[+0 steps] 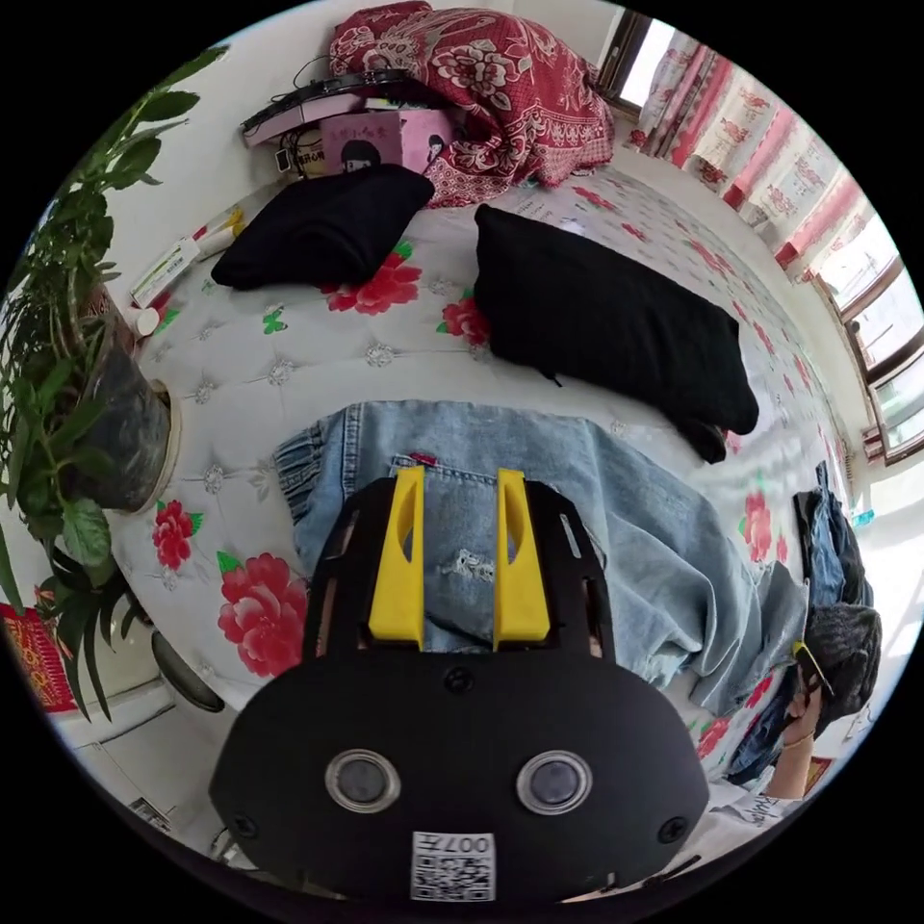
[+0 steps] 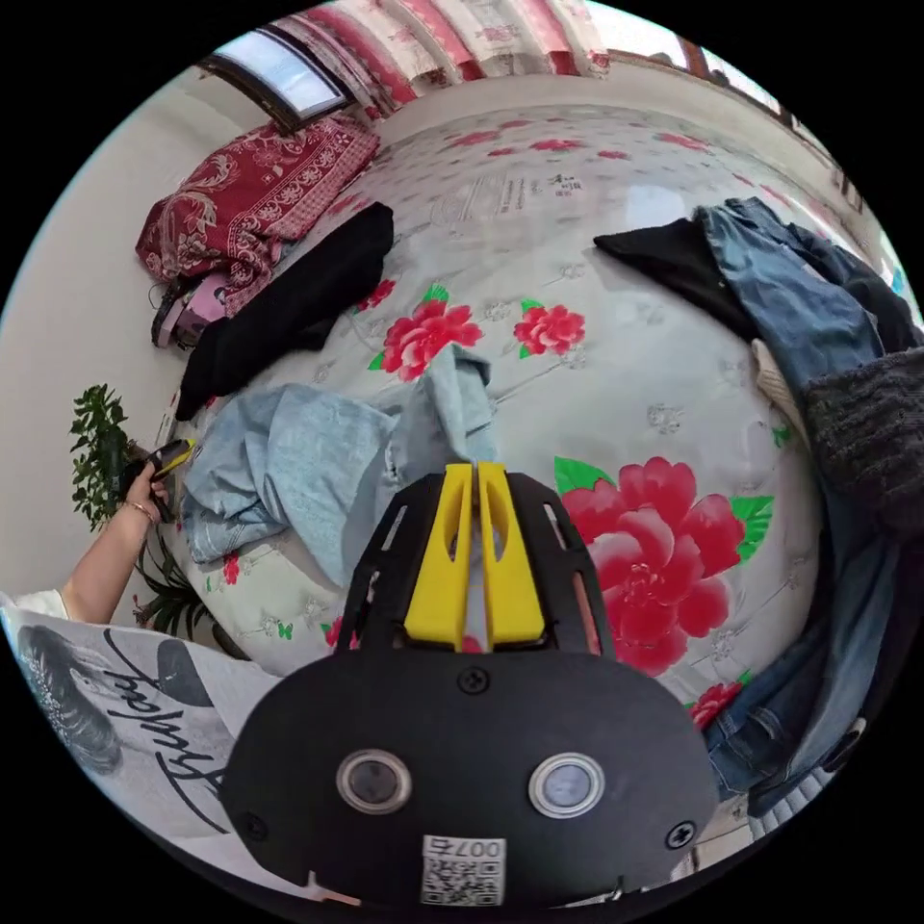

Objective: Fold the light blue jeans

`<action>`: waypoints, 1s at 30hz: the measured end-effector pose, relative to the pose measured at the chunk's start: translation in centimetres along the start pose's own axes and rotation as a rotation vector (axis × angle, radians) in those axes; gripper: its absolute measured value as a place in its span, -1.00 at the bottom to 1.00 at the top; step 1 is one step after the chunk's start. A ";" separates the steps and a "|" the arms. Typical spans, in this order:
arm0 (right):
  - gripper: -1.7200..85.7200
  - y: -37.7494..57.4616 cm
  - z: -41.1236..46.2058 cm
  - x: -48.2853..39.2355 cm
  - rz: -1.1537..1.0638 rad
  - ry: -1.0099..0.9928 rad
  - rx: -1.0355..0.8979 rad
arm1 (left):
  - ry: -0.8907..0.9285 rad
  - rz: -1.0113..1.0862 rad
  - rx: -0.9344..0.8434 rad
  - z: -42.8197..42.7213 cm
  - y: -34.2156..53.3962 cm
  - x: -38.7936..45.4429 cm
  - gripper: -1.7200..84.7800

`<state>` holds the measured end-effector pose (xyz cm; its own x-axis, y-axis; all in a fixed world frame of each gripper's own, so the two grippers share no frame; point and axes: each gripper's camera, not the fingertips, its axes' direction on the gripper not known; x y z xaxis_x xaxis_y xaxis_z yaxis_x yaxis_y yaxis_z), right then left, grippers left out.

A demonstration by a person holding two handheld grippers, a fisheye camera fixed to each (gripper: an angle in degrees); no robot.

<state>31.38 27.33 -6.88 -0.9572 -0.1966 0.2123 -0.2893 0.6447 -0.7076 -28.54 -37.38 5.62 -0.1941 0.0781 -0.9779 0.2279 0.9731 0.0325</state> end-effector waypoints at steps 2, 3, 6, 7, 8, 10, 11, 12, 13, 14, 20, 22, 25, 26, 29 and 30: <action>-0.92 -1.8 -4.9 2.7 0.086 0.132 0.165 | -0.003 -0.019 -0.026 1.3 -0.8 -0.5 -0.71; -0.90 -2.5 -8.2 4.9 0.173 0.205 0.271 | -0.012 -0.010 -0.060 2.4 -1.0 -0.6 -0.71; -0.87 -2.9 -12.7 8.7 0.304 0.268 0.417 | -0.086 0.082 -0.079 4.4 0.0 0.1 -0.73; -0.85 -2.5 -13.2 8.8 0.333 0.366 0.443 | -0.149 0.160 -0.050 4.4 0.8 1.0 -0.73; -0.85 -2.2 -13.2 8.6 0.334 0.400 0.447 | -0.175 0.186 -0.038 4.3 1.0 1.4 -0.73; -0.81 -1.0 -11.4 6.8 0.266 0.363 0.394 | -0.207 0.221 -0.027 3.8 1.5 1.6 -0.76; -0.80 -0.6 -10.4 6.0 0.231 0.323 0.366 | -0.199 0.214 -0.029 3.6 1.5 1.3 -0.78; -0.78 0.3 -8.2 4.2 0.152 0.233 0.291 | -0.164 0.179 -0.032 3.2 1.4 0.4 -0.81; -0.77 1.3 -5.5 2.2 0.074 0.147 0.201 | -0.110 0.126 -0.034 2.5 1.3 -0.8 -0.85; -0.76 1.9 -4.2 1.2 0.039 0.114 0.159 | -0.078 0.099 -0.032 2.2 1.2 -1.5 -0.86; -0.80 4.7 6.5 -5.6 -0.245 0.158 -0.148 | 0.242 -0.125 0.062 -2.9 1.4 -7.4 -0.95; -0.88 3.5 8.0 -5.2 -0.222 0.088 -0.259 | 0.289 -0.109 0.100 -5.7 1.4 -7.8 -0.97; -0.94 1.7 4.8 -4.7 -0.205 0.091 -0.222 | 0.373 -0.044 0.179 -10.6 0.6 -7.5 -0.97; -0.94 1.4 3.2 -4.6 -0.206 0.089 -0.178 | 0.392 -0.023 0.200 -11.9 0.4 -7.3 -0.97; -0.95 1.3 -7.3 -4.0 -0.213 0.081 0.112 | 0.482 0.125 0.334 -19.1 0.3 -6.1 -0.98; -0.96 2.0 -11.9 -3.9 -0.223 0.102 0.227 | 0.511 0.179 0.409 -22.1 1.1 -5.8 -0.98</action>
<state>34.49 38.24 -1.10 -0.8692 -0.2318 0.4367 -0.4944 0.4107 -0.7661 -48.23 -31.93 15.94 -0.5232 0.4209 -0.7410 0.6220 0.7830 0.0056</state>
